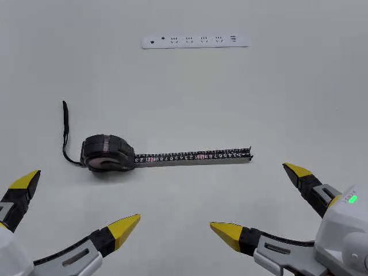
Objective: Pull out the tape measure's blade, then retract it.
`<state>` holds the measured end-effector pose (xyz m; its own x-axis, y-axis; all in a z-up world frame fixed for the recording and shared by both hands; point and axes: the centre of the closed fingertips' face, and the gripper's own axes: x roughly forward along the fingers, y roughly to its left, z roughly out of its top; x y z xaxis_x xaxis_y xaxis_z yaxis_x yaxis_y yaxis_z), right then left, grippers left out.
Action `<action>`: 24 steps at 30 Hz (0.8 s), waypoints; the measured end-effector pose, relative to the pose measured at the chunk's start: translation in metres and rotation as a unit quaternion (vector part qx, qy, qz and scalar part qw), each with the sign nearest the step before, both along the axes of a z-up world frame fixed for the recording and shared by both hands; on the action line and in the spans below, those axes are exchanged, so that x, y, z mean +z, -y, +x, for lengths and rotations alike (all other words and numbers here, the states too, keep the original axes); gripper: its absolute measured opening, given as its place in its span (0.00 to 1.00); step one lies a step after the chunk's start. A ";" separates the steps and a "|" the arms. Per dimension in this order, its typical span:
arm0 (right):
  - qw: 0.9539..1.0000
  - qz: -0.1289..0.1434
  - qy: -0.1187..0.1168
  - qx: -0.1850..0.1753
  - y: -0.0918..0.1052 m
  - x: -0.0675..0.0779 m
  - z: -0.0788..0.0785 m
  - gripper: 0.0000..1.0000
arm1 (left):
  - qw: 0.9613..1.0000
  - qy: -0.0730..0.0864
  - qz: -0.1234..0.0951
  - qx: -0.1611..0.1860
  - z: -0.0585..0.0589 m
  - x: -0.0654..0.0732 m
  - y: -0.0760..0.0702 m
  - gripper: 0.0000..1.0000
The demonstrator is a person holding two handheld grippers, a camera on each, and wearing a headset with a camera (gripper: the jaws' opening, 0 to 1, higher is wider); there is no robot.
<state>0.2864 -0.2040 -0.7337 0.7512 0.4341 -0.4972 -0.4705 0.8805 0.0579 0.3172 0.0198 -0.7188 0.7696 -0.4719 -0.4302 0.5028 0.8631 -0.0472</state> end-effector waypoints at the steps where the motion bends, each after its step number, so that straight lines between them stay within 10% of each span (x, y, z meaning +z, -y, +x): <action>1: 1.000 0.001 -0.001 0.000 -0.001 0.000 0.000 1.00 | 1.000 0.001 0.000 0.001 0.000 0.000 0.001 1.00; 24: 1.000 -0.004 -0.001 0.001 -0.001 0.001 0.001 1.00 | 1.000 -0.011 0.015 0.010 0.003 0.001 0.003 1.00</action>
<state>0.2877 -0.2028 -0.7323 0.7493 0.4311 -0.5027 -0.4716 0.8803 0.0518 0.3201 0.0169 -0.7175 0.7686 -0.4434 -0.4611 0.4845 0.8742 -0.0332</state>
